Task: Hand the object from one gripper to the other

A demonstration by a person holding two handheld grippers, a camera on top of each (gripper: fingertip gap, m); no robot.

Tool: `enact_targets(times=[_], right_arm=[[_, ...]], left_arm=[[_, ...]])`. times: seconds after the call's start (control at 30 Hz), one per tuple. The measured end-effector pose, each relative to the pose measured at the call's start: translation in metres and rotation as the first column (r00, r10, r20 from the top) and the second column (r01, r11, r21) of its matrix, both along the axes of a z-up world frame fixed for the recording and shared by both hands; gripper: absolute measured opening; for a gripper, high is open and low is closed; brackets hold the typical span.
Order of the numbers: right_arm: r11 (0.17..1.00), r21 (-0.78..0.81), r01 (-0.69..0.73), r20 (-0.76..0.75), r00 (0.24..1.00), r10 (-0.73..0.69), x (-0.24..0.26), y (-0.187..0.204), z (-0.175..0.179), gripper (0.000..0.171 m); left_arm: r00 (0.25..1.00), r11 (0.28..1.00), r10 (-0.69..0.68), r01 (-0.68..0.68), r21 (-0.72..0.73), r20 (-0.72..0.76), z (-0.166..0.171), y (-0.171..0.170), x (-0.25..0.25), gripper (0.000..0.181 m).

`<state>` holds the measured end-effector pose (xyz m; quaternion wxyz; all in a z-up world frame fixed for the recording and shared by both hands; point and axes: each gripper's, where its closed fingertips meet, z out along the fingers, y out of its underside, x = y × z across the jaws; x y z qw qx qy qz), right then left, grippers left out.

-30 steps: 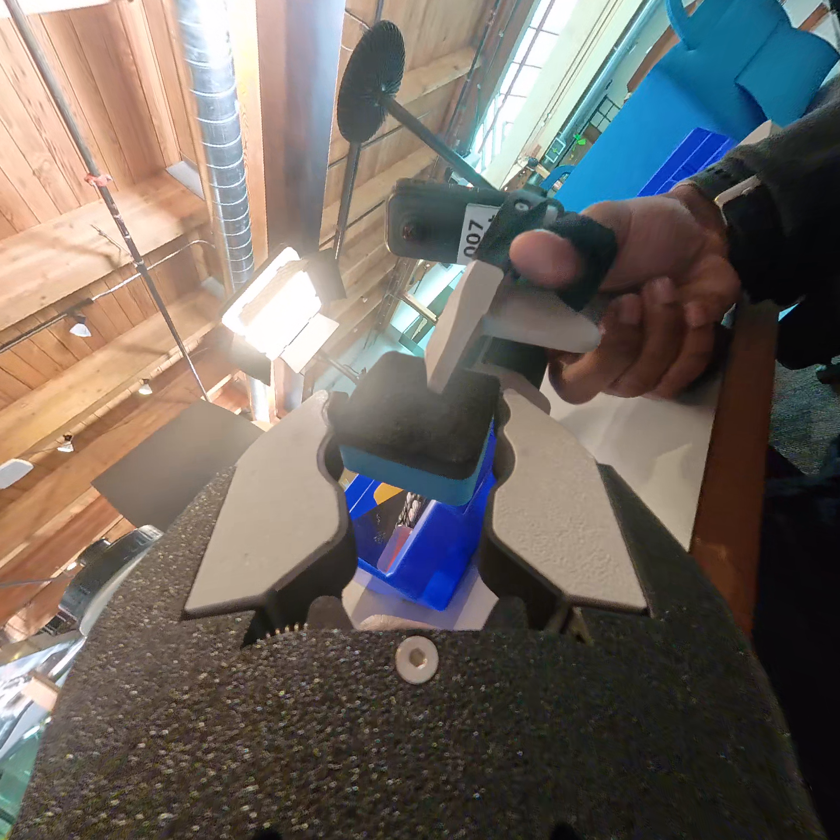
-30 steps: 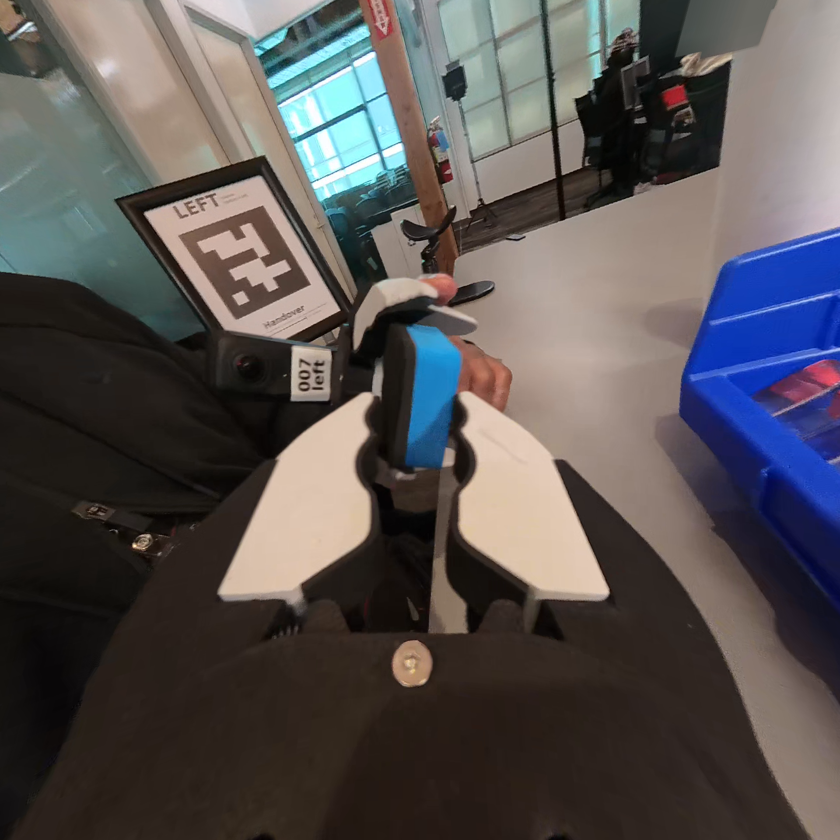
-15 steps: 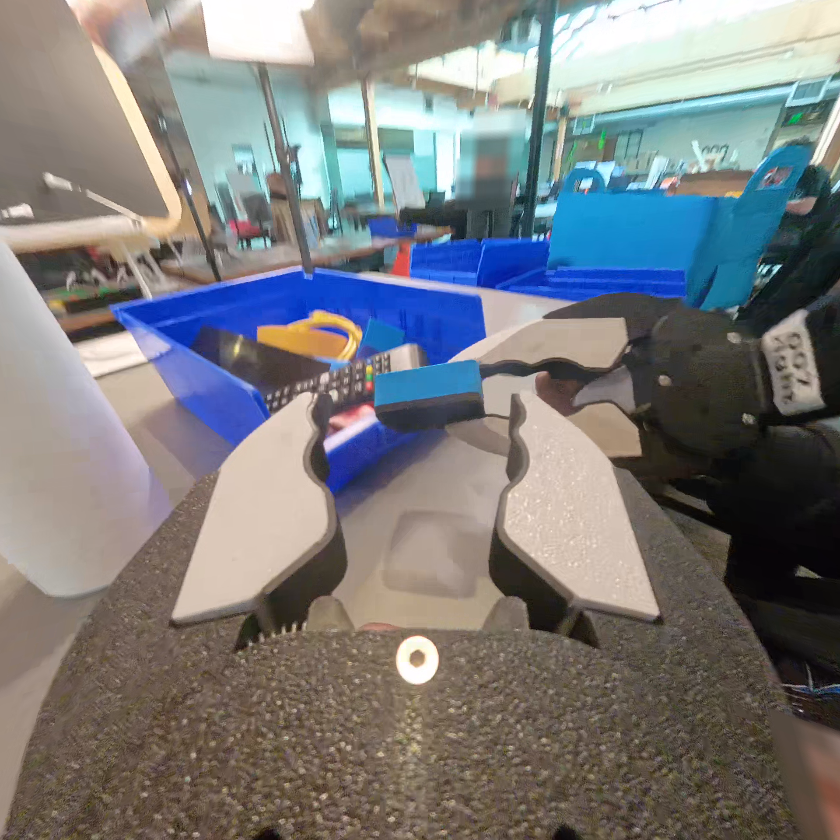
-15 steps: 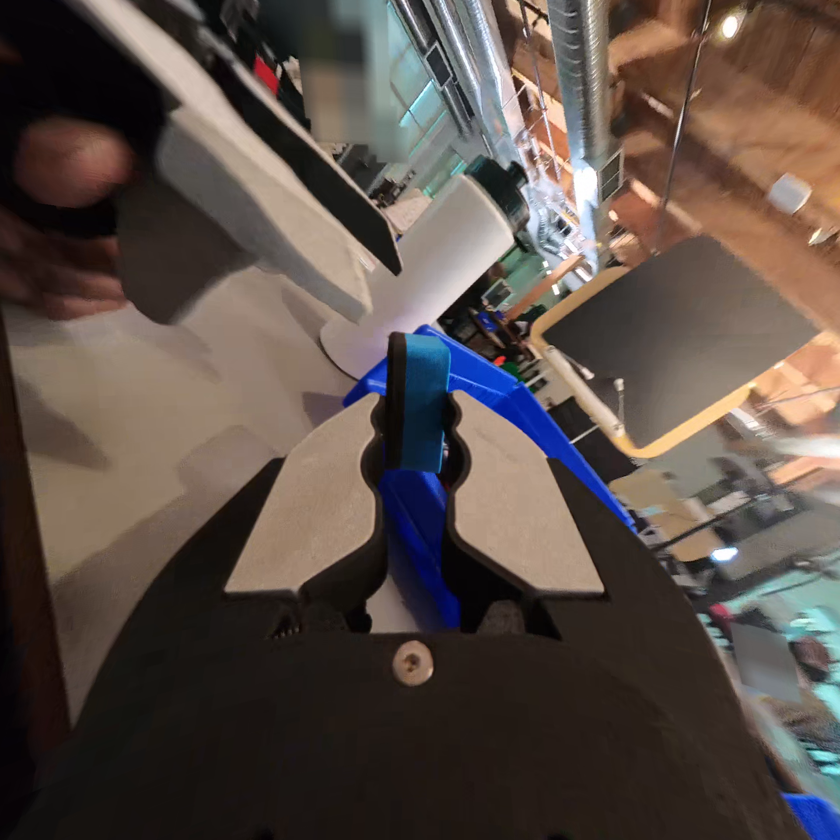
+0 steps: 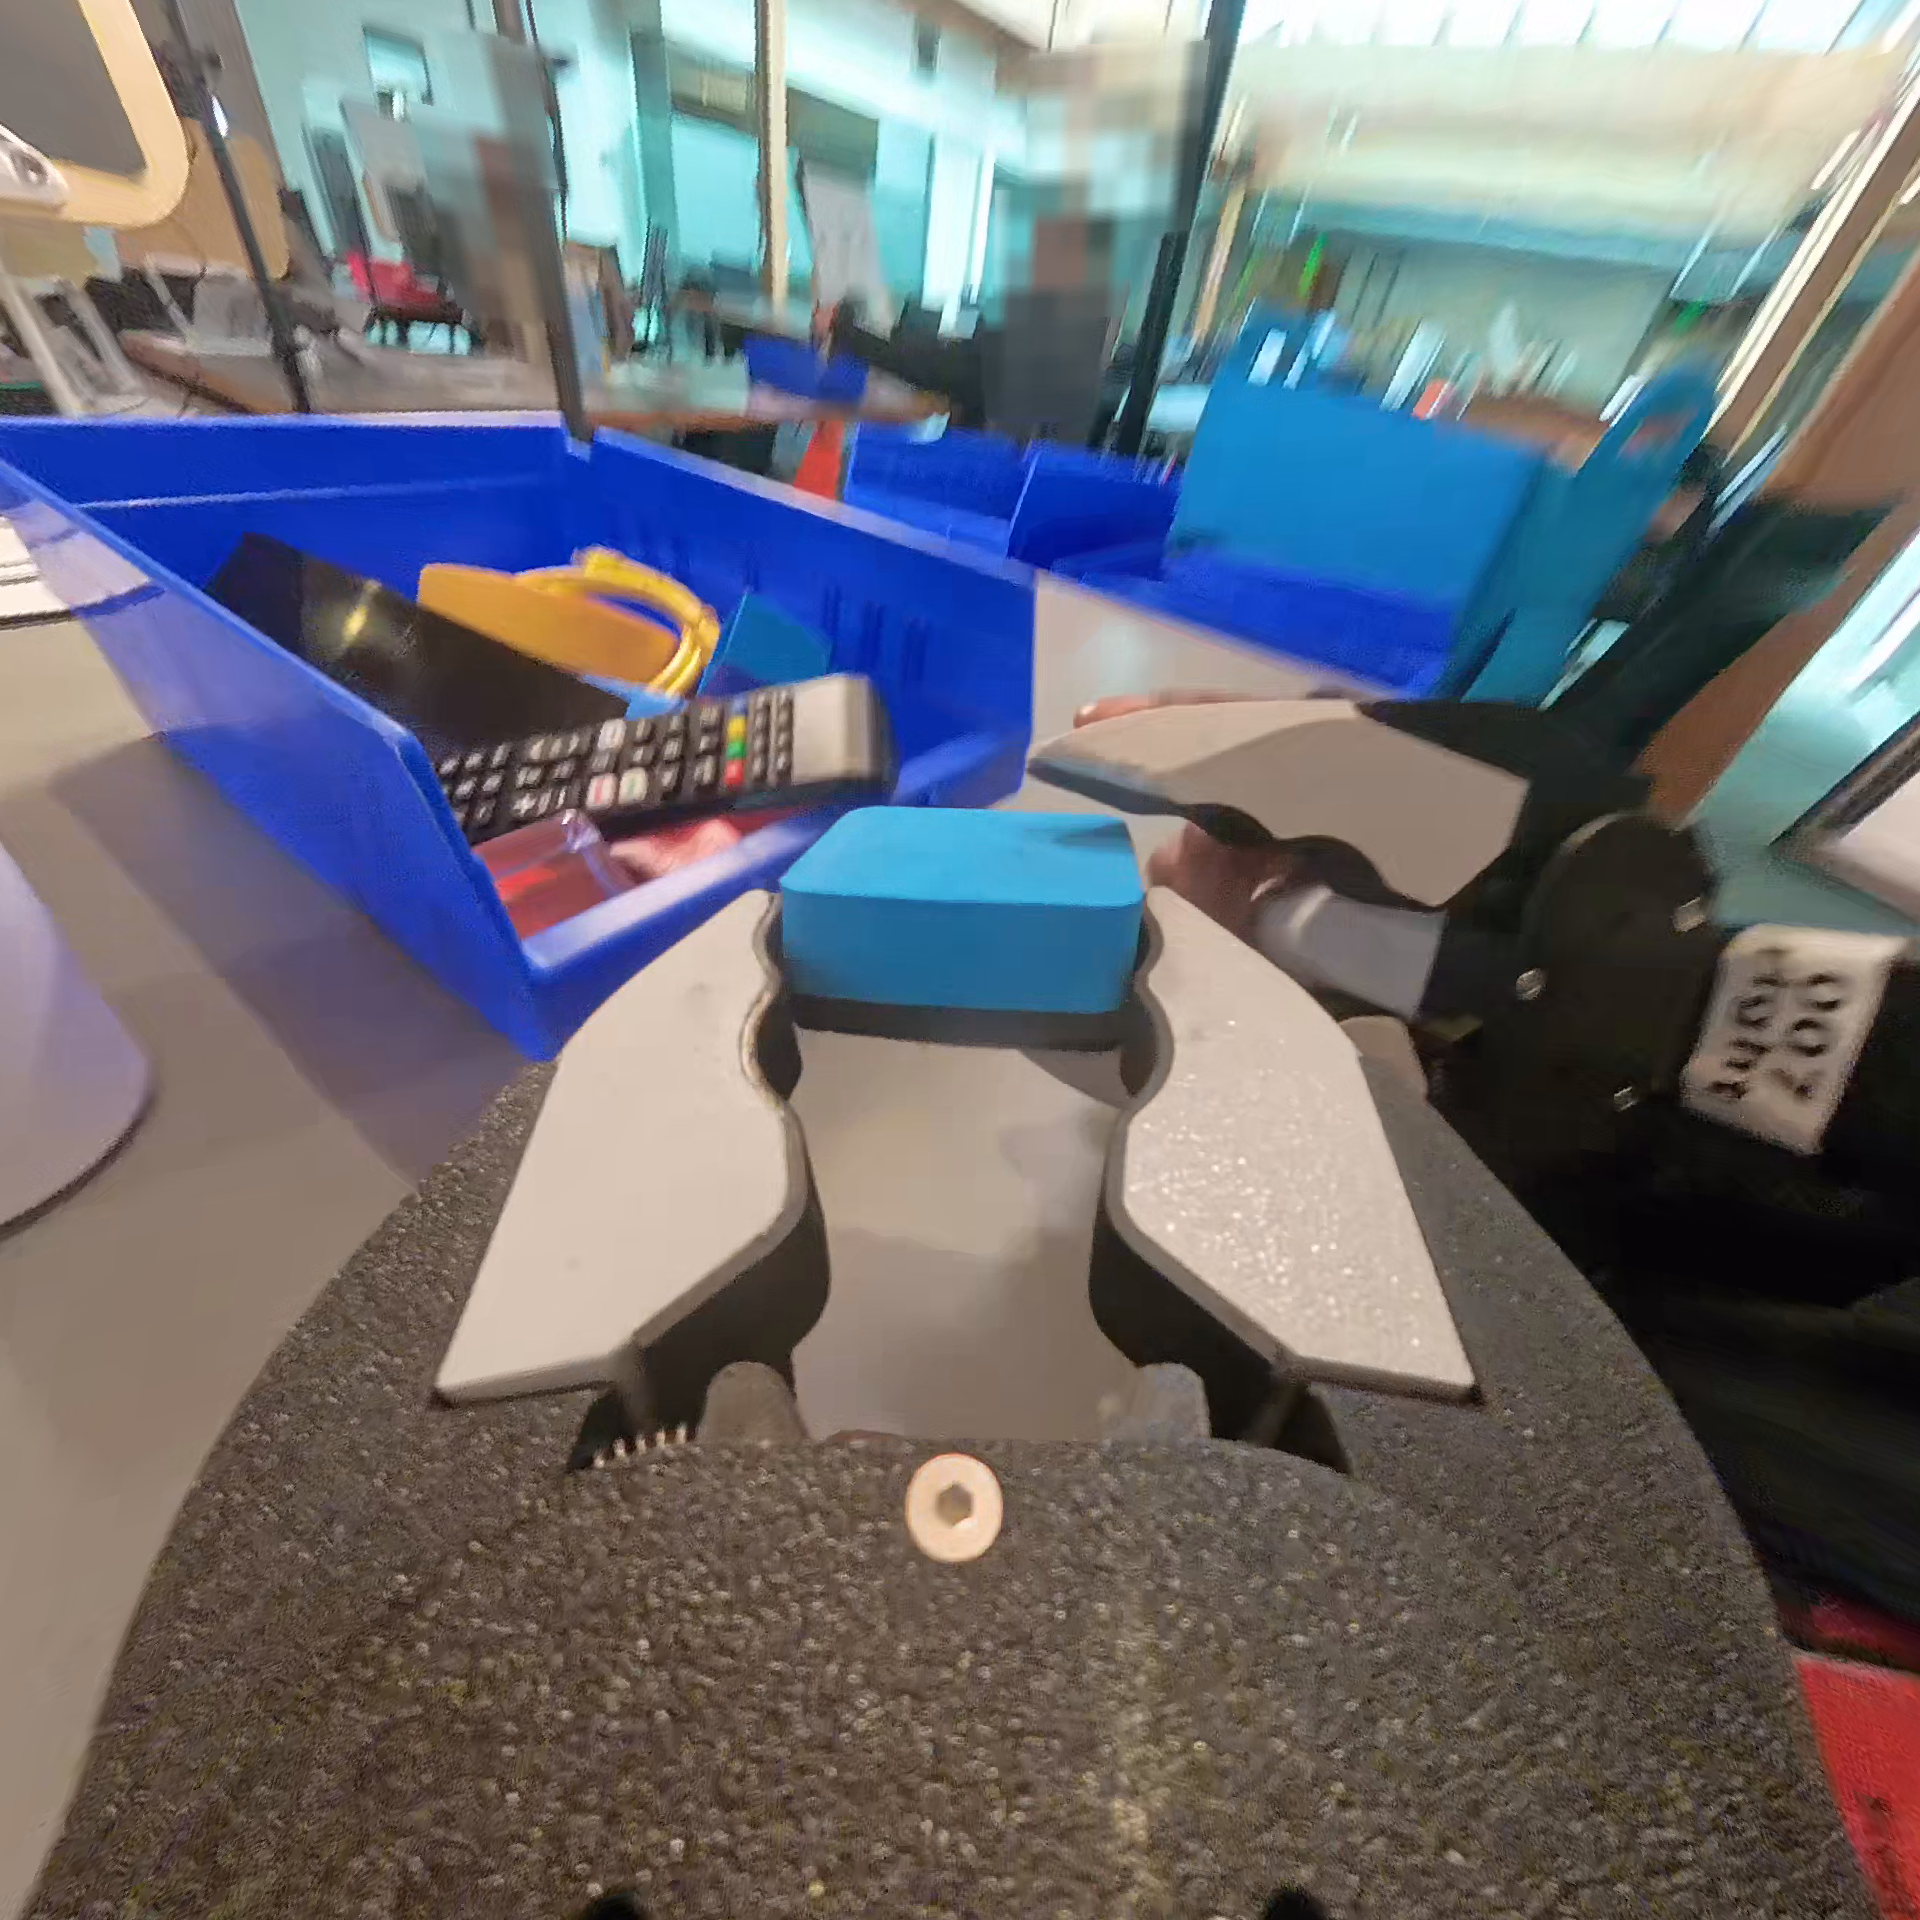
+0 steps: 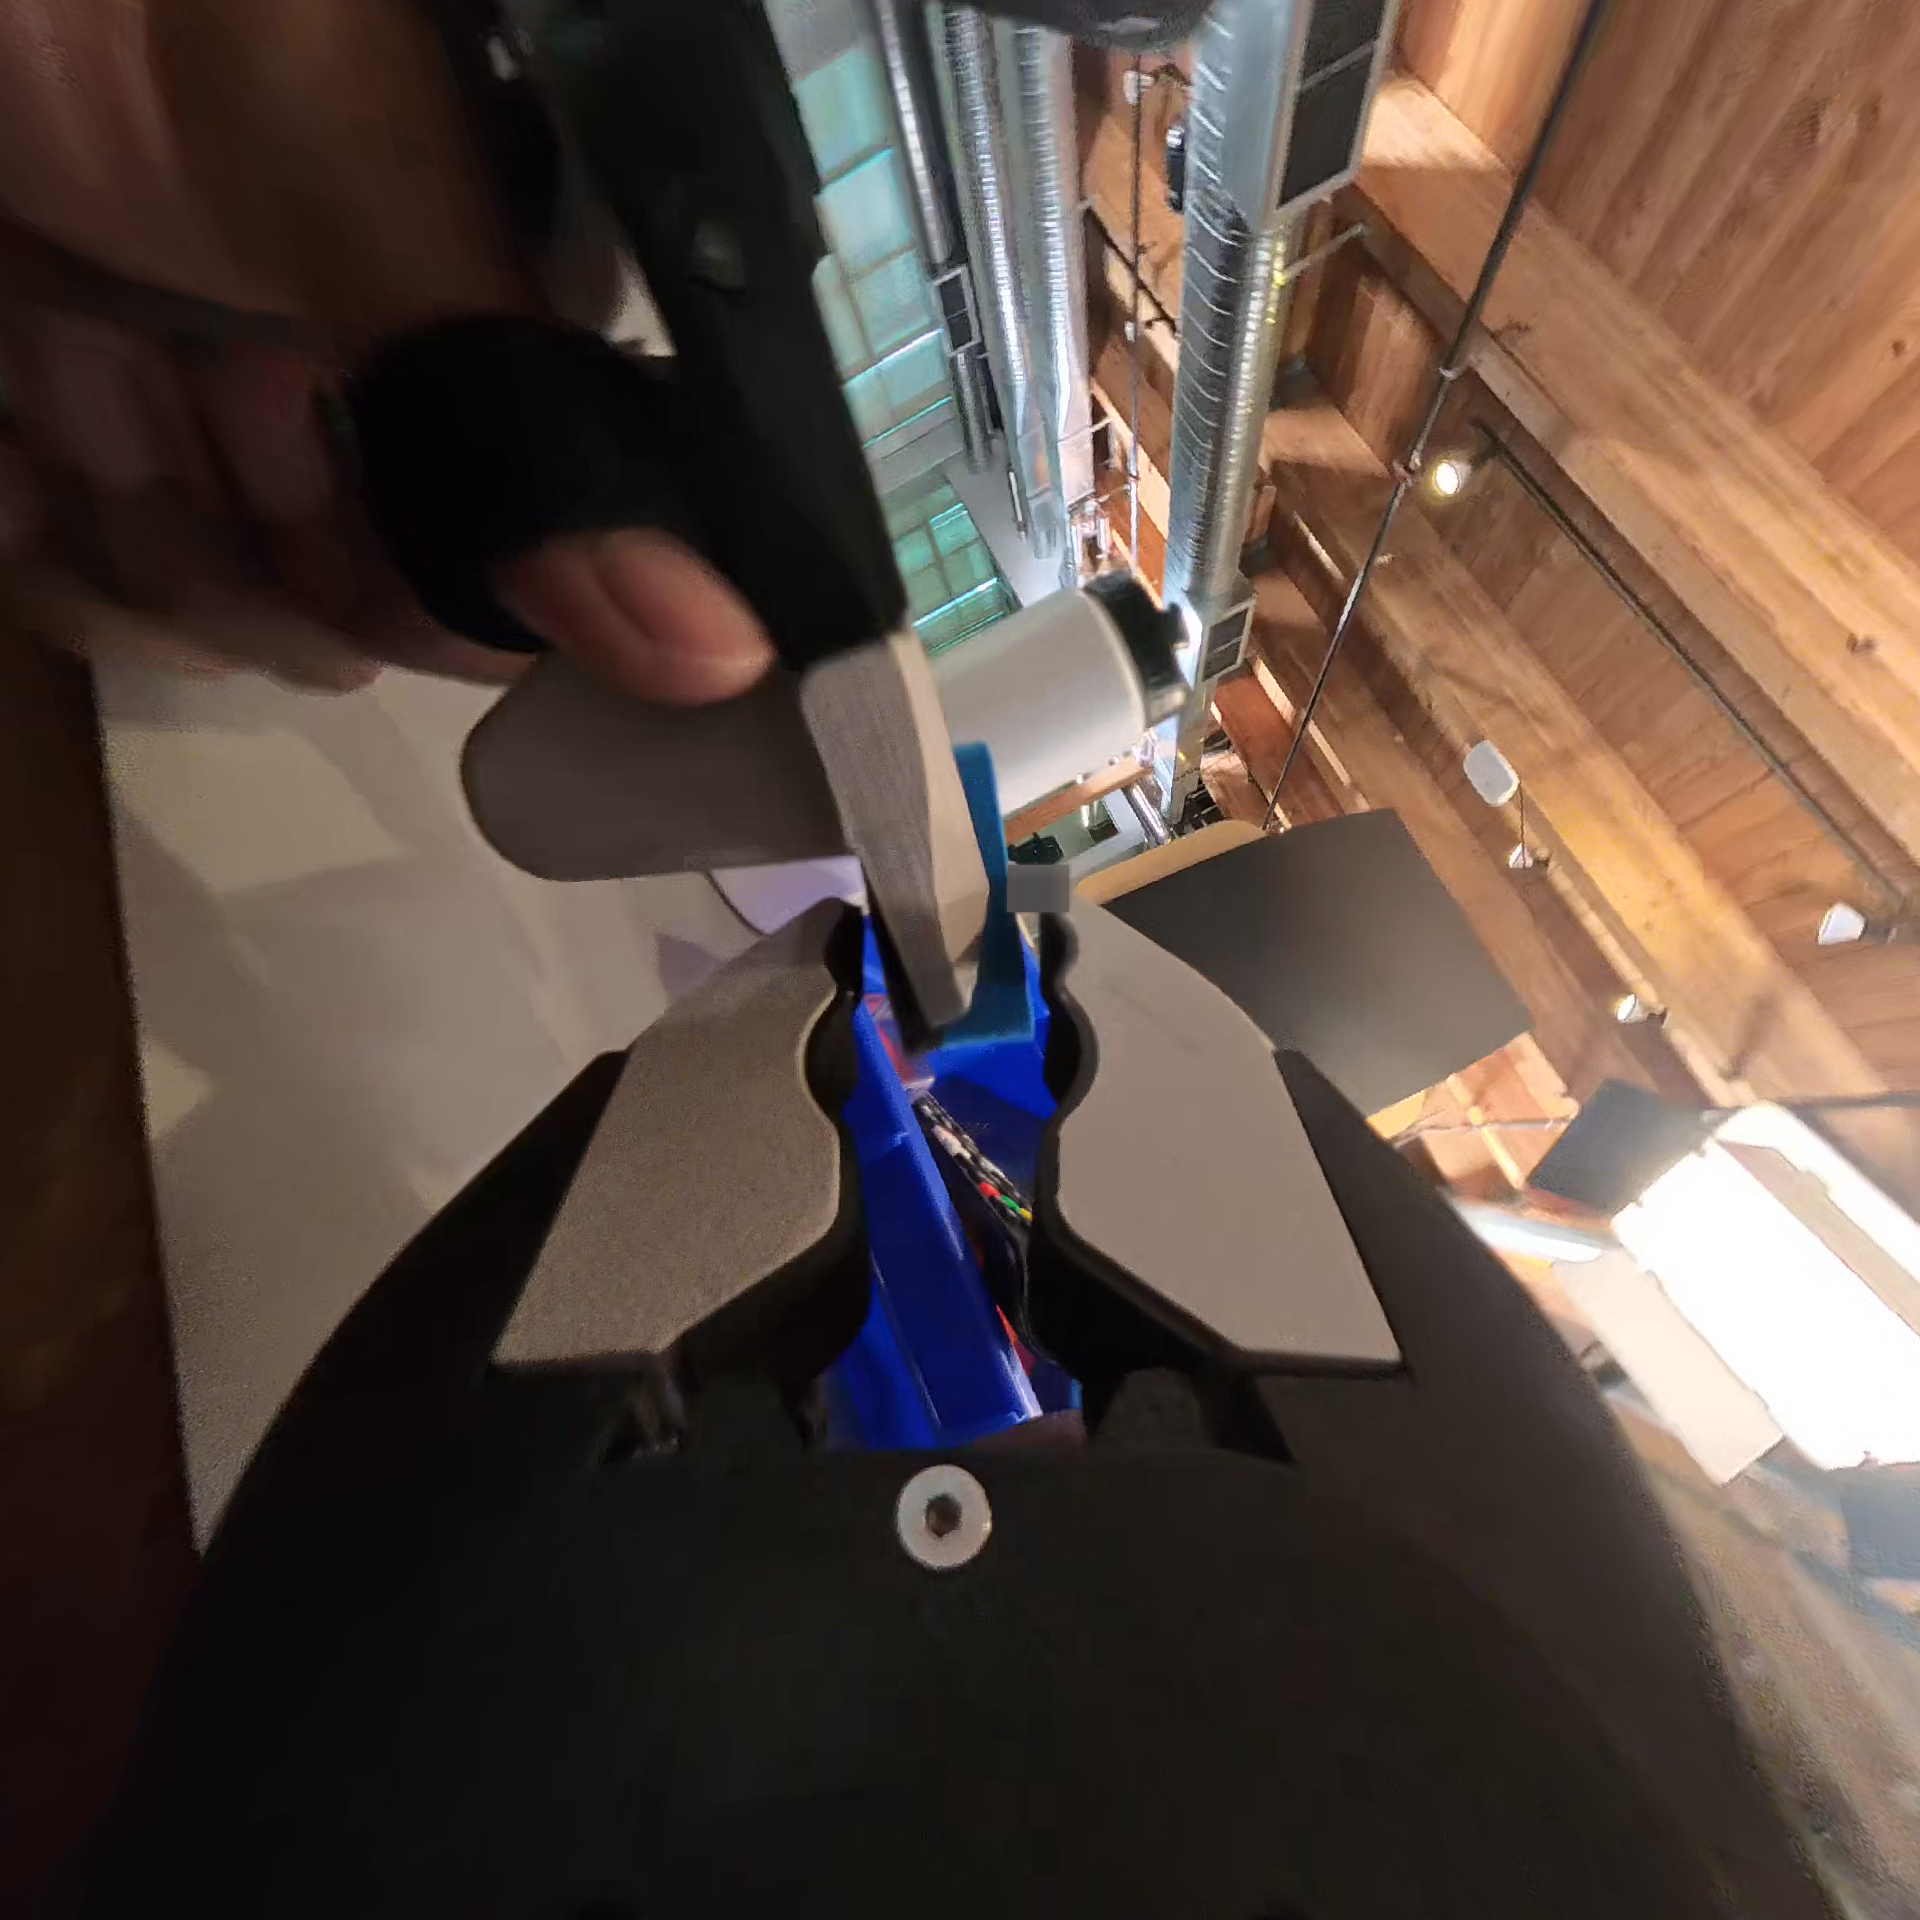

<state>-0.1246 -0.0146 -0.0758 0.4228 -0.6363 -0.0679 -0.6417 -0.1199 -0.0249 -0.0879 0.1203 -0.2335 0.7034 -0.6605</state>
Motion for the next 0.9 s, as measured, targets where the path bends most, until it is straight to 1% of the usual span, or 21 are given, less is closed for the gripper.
enact_targets(times=[0.07, 0.13, 0.2, 0.27, 0.33, 0.43, 0.47, 0.5, 0.57, 0.67, 0.8, 0.9], right_arm=[[0.992, 0.128, -0.023, -0.05, 0.998, 0.029, -0.001, -0.007, 0.014, 0.042], [0.967, 0.247, -0.061, -0.109, 0.99, 0.09, -0.003, -0.01, 0.024, 0.046], [0.953, 0.291, -0.08, -0.142, 0.982, 0.126, -0.005, -0.01, 0.026, 0.045], [0.957, 0.28, -0.07, -0.139, 0.984, 0.113, -0.004, -0.009, 0.025, 0.046], [0.96, 0.265, -0.091, -0.155, 0.979, 0.136, -0.006, -0.005, 0.021, 0.047], [0.968, 0.231, -0.094, -0.144, 0.981, 0.13, -0.007, -0.001, 0.018, 0.049], [0.971, 0.225, -0.085, -0.141, 0.983, 0.118, -0.006, 0.0, 0.017, 0.057], [0.971, 0.224, -0.085, -0.144, 0.982, 0.119, -0.006, 0.0, 0.017, 0.061], [0.966, 0.236, -0.106, -0.162, 0.976, 0.147, -0.008, 0.001, 0.017, 0.065], [0.959, 0.256, -0.124, -0.172, 0.97, 0.172, -0.009, 0.0, 0.018, 0.064], [0.958, 0.261, -0.118, -0.162, 0.973, 0.164, -0.008, -0.001, 0.02, 0.06], [0.957, 0.266, -0.114, -0.164, 0.973, 0.161, -0.007, -0.002, 0.021, 0.061]], left_arm=[[0.999, 0.978, -0.023, 0.016, -0.208, -0.033, 0.022, 0.004, -0.001, 0.061], [0.995, 0.908, -0.06, 0.019, -0.418, -0.086, 0.039, 0.011, -0.001, 0.061], [0.981, 0.818, -0.126, 0.02, -0.575, -0.146, 0.047, 0.015, -0.002, 0.061], [0.963, 0.747, -0.187, 0.012, -0.665, -0.193, 0.047, 0.013, -0.003, 0.061], [0.948, 0.726, -0.218, 0.0, -0.688, -0.23, 0.041, 0.006, -0.004, 0.061], [0.931, 0.758, -0.26, 0.033, -0.652, -0.255, 0.031, -0.012, -0.013, 0.061], [0.931, 0.76, -0.258, 0.03, -0.649, -0.259, 0.03, -0.015, -0.014, 0.061], [0.93, 0.758, -0.258, 0.028, -0.651, -0.261, 0.029, -0.016, -0.015, 0.061], [0.92, 0.756, -0.28, 0.036, -0.653, -0.273, 0.028, -0.018, -0.017, 0.061], [0.912, 0.762, -0.298, 0.049, -0.646, -0.282, 0.028, -0.02, -0.019, 0.061], [0.907, 0.77, -0.304, 0.054, -0.636, -0.29, 0.028, -0.021, -0.02, 0.061], [0.901, 0.78, -0.319, 0.074, -0.622, -0.293, 0.026, -0.026, -0.024, 0.06]])
